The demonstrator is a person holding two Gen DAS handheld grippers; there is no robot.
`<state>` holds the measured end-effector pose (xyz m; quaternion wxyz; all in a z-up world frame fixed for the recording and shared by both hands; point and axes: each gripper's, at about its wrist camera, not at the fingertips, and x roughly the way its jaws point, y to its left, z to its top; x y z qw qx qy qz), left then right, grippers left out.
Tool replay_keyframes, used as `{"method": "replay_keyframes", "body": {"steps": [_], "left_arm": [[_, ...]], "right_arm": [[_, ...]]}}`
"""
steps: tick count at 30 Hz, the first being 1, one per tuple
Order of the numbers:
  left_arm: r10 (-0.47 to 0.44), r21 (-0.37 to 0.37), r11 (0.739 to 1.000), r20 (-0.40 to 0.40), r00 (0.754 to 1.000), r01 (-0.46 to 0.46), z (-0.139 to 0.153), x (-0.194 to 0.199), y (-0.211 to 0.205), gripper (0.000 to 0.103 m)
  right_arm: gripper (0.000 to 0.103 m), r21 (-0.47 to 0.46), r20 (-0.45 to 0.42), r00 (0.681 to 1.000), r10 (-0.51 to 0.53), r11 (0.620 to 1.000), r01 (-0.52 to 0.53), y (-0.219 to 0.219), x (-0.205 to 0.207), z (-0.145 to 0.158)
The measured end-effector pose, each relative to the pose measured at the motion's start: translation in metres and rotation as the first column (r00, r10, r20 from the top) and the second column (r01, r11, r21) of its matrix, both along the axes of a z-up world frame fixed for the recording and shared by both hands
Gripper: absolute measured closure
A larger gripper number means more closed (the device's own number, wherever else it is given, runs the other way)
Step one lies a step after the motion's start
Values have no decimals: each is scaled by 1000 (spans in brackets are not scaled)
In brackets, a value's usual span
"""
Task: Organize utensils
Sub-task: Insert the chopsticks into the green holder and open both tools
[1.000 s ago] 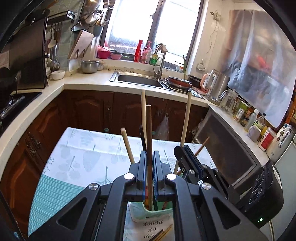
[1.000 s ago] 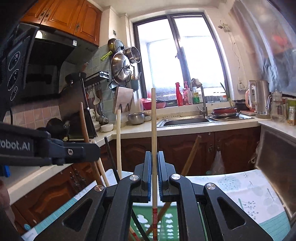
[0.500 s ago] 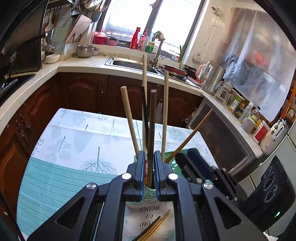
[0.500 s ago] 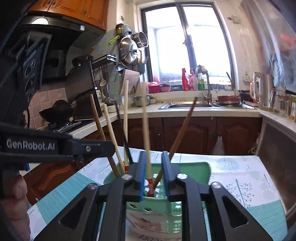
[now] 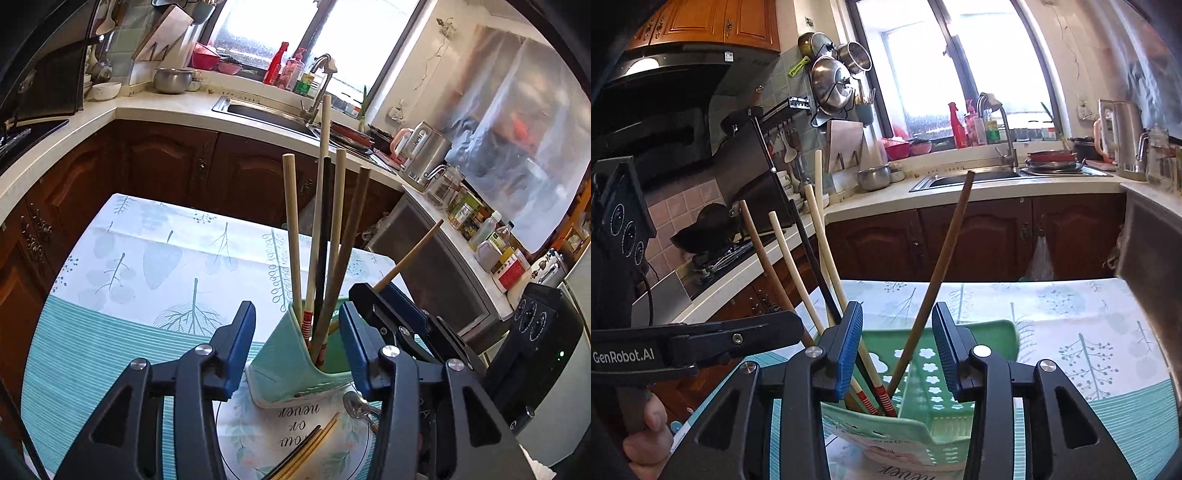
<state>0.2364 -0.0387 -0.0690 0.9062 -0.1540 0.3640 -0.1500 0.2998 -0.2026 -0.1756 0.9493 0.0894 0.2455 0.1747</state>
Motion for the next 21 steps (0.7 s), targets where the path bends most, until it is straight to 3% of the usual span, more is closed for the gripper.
{"method": "replay_keyframes", "body": {"steps": [3, 7, 10, 14, 18, 21], "left_arm": [[-34, 3, 999, 2, 999, 34, 0, 12, 0, 58], [-80, -14, 997, 33, 996, 80, 5, 28, 1, 58], [-108, -29, 993, 52, 993, 110, 8, 39, 1, 58], [-136, -43, 989, 77, 988, 140, 14, 49, -3, 59], [-169, -105, 978, 100, 981, 179, 20, 51, -1, 60], [-187, -128, 971, 128, 974, 203, 26, 45, 0, 68]], "right_arm": [[64, -8, -6, 1000, 17, 1000, -17, 6, 18, 2], [77, -26, -15, 998, 54, 998, -54, 14, 28, 3], [81, -59, -7, 995, 102, 993, -102, 26, 28, 4], [81, -79, -11, 986, 167, 983, -167, 41, 29, 6], [81, -68, -14, 982, 188, 980, -189, 50, 26, 4], [81, -45, -18, 982, 190, 981, -191, 52, 25, 5]]}}
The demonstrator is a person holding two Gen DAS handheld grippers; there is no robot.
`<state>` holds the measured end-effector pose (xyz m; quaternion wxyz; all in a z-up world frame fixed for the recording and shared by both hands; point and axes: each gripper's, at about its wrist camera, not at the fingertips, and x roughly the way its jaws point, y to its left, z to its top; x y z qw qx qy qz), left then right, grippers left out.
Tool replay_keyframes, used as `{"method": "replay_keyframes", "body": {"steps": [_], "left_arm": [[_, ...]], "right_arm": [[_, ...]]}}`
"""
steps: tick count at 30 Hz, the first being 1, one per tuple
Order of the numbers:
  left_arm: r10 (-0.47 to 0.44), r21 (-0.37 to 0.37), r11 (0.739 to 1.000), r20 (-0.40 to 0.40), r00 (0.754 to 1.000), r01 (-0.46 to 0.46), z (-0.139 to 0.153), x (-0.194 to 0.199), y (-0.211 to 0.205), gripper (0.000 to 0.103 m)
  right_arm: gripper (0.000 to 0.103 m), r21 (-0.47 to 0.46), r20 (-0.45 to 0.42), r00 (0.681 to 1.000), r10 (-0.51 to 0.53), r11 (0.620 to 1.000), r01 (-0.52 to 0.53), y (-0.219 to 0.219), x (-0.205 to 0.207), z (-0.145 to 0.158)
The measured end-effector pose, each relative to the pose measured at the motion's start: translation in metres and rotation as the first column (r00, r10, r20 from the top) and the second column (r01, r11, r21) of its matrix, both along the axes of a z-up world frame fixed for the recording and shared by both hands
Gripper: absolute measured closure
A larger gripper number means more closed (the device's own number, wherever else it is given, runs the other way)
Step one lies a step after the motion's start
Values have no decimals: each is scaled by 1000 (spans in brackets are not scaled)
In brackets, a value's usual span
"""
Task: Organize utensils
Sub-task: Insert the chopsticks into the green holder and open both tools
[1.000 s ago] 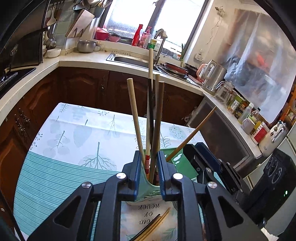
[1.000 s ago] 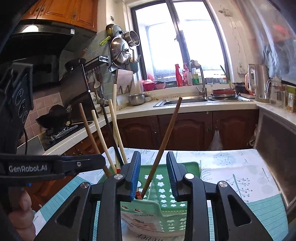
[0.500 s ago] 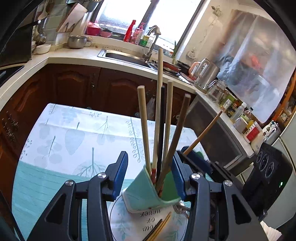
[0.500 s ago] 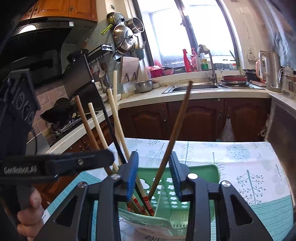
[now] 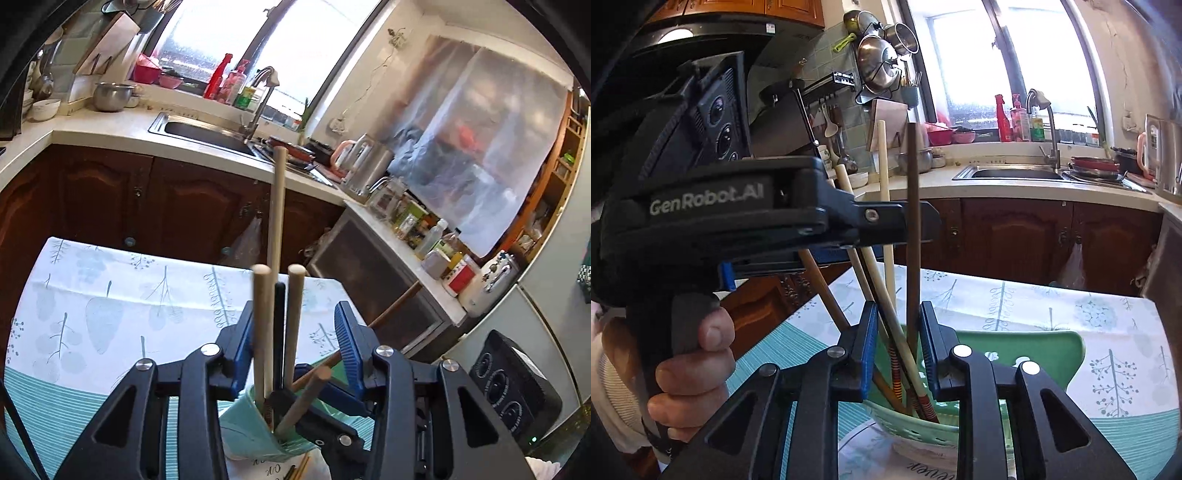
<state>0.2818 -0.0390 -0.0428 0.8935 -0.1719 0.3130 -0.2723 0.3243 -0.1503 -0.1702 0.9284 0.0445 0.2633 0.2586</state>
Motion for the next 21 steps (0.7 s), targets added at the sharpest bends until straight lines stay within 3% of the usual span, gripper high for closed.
{"method": "replay_keyframes", "body": {"steps": [2, 6, 10, 11, 15, 17, 21], "left_arm": [[-14, -20, 1000, 16, 1000, 15, 5, -6, 1, 77], [-42, -45, 998, 45, 998, 44, 17, -23, 2, 79], [-17, 14, 1000, 75, 997, 16, 29, -44, -1, 79], [3, 32, 999, 75, 997, -5, 32, -48, 0, 78], [67, 82, 994, 57, 996, -71, 38, -59, 4, 48], [86, 101, 991, 55, 995, -91, 43, -67, 7, 48], [120, 125, 985, 29, 992, -123, 52, -83, 16, 48]], "right_arm": [[81, 16, -1, 1000, 6, 1000, -6, 0, -2, 2], [81, 27, 18, 999, 35, 999, -36, 3, -15, 12], [80, 15, 44, 998, 52, 998, -53, 7, -32, 24], [79, 14, 47, 998, 51, 999, -52, 7, -37, 26], [74, 21, 54, 998, 34, 999, -35, 2, -54, 36], [69, 33, 59, 998, 19, 999, -21, -3, -64, 43], [68, 32, 37, 999, -7, 999, 6, -13, -83, 58]]}}
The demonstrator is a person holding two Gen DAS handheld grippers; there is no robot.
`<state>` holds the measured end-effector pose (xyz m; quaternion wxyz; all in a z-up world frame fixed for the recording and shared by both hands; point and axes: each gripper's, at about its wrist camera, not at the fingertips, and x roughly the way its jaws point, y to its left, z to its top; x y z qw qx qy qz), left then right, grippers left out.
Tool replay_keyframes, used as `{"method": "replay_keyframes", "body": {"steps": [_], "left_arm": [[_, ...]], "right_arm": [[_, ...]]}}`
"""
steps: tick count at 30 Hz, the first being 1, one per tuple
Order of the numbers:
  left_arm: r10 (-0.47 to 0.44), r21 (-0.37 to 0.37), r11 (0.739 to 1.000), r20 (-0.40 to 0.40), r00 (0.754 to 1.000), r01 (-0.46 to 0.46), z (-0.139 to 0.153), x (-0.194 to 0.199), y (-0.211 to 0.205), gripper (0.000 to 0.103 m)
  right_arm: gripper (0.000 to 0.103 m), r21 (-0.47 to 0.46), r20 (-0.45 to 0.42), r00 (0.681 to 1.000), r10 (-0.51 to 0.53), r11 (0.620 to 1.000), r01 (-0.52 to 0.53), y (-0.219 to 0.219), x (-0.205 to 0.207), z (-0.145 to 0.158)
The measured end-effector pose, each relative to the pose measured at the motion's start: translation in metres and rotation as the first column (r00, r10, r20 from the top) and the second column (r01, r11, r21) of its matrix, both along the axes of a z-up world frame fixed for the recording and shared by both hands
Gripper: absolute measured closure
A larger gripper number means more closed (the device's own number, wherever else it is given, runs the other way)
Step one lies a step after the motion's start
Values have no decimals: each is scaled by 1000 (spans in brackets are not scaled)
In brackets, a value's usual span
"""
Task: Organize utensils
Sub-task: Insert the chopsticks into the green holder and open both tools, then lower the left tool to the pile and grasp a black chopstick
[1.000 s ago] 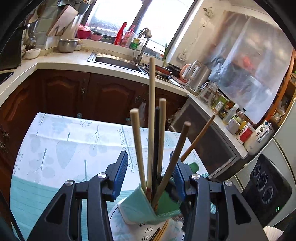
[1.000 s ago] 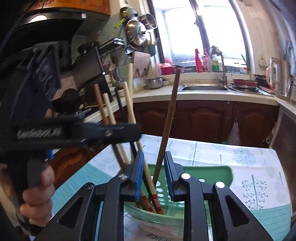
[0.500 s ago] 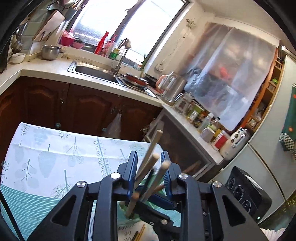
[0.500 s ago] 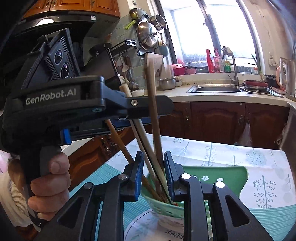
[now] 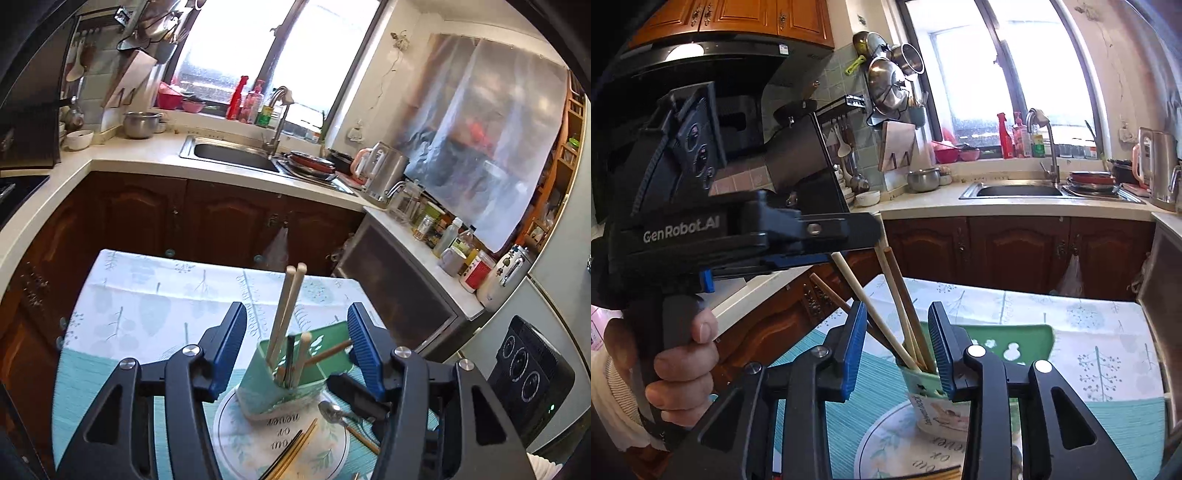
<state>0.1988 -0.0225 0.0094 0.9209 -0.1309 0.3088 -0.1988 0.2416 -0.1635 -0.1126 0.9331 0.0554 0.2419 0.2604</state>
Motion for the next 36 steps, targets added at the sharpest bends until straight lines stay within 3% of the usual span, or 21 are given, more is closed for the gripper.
{"method": "replay_keyframes", "body": {"steps": [4, 9, 15, 21, 27, 33, 36], "left_arm": [[-1, 45, 999, -30, 1000, 2, 5, -22, 9, 48], [-9, 89, 996, -69, 998, 15, -6, -56, 16, 42], [-28, 91, 995, -171, 985, 44, -50, -84, 12, 42], [-34, 118, 991, -254, 967, 66, -108, -104, 2, 43], [-64, 158, 979, -357, 932, 128, -151, -104, -9, 62], [-88, 195, 962, -437, 895, 189, -176, -88, -14, 82], [-97, 227, 948, -467, 879, 225, -184, -76, -16, 87]], "right_arm": [[68, -23, -102, 995, -14, 1000, 12, -12, -18, 12], [66, -20, -258, 966, -29, 999, 25, -34, -47, 13], [66, -104, -327, 933, -149, 987, 121, -58, -95, -10], [66, -194, -410, 873, -264, 961, 199, -82, -142, -50], [66, -246, -487, 822, -295, 949, 196, -101, -179, -86], [66, -271, -501, 810, -305, 944, 187, -110, -187, -102], [66, -253, -508, 811, -291, 950, 183, -111, -185, -102]]}}
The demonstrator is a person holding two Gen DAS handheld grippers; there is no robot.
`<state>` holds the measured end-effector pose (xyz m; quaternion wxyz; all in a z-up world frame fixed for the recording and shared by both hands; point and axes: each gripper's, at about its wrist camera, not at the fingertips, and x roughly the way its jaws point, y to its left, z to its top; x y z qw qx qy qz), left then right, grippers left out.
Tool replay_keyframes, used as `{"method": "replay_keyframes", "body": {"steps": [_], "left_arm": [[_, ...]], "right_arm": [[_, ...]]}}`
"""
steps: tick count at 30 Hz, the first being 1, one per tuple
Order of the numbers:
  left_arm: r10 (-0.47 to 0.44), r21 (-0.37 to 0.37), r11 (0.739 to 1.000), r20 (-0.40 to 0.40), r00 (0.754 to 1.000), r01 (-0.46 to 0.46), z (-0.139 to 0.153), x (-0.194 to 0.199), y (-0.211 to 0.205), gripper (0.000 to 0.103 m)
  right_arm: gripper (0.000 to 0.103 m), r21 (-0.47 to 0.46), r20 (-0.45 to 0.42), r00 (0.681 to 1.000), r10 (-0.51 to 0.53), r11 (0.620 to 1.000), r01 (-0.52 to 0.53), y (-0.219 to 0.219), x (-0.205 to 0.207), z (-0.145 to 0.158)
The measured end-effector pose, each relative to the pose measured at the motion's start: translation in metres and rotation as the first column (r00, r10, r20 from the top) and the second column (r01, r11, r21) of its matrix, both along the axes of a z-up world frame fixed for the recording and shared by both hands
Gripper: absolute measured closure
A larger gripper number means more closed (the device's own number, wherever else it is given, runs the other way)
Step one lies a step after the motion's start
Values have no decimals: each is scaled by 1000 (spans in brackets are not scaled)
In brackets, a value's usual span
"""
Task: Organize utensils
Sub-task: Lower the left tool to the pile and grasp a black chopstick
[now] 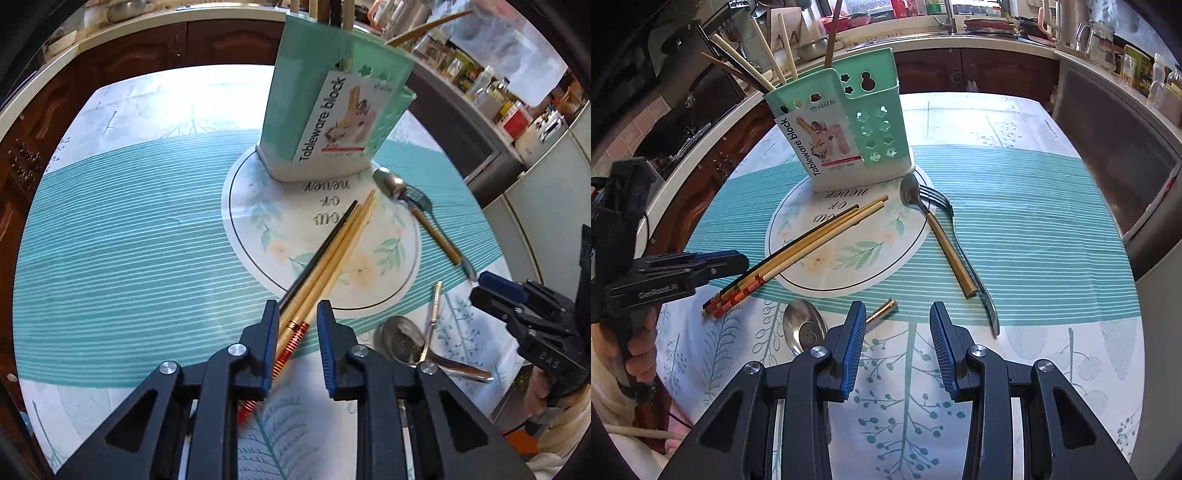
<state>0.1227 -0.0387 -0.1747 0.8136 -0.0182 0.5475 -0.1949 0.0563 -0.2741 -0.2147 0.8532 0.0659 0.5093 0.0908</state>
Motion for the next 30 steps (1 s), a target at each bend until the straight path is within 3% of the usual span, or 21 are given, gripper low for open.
{"method": "replay_keyframes", "body": {"steps": [7, 11, 19, 25, 30], "left_arm": [[-120, 73, 989, -88, 989, 127, -12, 30, -17, 90], [-196, 130, 969, -101, 975, 208, -13, 34, -27, 90], [-258, 231, 932, -118, 959, 279, -14, 39, -42, 90], [-236, 172, 950, -157, 959, 261, -10, 46, -33, 90], [-216, 173, 955, -158, 964, 242, -9, 48, -18, 90]], "right_arm": [[67, 9, -14, 999, 49, 999, -49, 23, 19, -1], [67, 27, -20, 998, 56, 998, -56, 25, 17, -3], [67, 54, -26, 997, 75, 996, -74, 31, 22, -9], [67, 58, -17, 997, 79, 995, -78, 33, 23, -7], [67, 62, -11, 997, 82, 995, -81, 34, 24, -6]]}}
